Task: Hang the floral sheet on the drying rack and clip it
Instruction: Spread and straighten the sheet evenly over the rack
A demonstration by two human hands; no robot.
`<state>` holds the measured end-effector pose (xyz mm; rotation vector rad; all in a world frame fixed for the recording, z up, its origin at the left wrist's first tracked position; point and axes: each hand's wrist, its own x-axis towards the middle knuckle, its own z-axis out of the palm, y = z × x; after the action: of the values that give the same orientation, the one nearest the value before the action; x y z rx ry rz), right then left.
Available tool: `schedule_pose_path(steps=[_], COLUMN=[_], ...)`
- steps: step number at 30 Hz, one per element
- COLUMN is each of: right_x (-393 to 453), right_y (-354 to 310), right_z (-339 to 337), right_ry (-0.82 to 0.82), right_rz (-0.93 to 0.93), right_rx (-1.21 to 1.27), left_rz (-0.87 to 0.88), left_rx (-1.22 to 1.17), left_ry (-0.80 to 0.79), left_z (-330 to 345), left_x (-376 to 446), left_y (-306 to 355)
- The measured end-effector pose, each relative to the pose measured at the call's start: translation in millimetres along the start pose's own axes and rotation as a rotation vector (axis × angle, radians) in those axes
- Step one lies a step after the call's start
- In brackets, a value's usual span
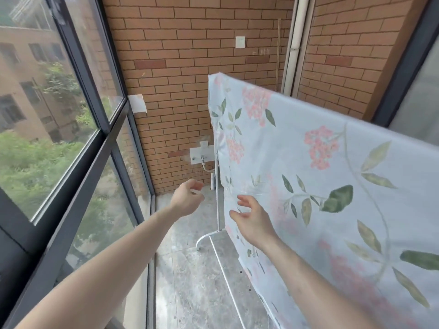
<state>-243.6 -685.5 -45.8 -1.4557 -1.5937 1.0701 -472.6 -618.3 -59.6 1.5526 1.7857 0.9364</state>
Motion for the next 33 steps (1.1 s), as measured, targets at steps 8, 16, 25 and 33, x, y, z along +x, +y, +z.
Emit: schedule_pose_path(steps=[8,16,25,33], right_x=[130.5,230.7,290.0,333.0], right_y=[-98.0,-174.6,-207.5,-230.9], right_z=[-2.8,-32.7,-72.2,-86.1], right_ry=[0.136,0.390,0.572,0.549], right_rz=[-0.266,-0.487,-0.380,-0.085], right_rx=[-0.187,-0.466,-0.907,-1.075], left_rz=[0.149,0.275,0.265,0.110], left_rx=[0.027,0.049,0.081,0.024], left_ry=[0.015,0.012,0.065,0.037], left_z=[-49.4,-79.1,-85.5,-88.5], left_x=[177.9,309.3,398.8,475.3], left_y=[43.6,105.4,144.5,152.0])
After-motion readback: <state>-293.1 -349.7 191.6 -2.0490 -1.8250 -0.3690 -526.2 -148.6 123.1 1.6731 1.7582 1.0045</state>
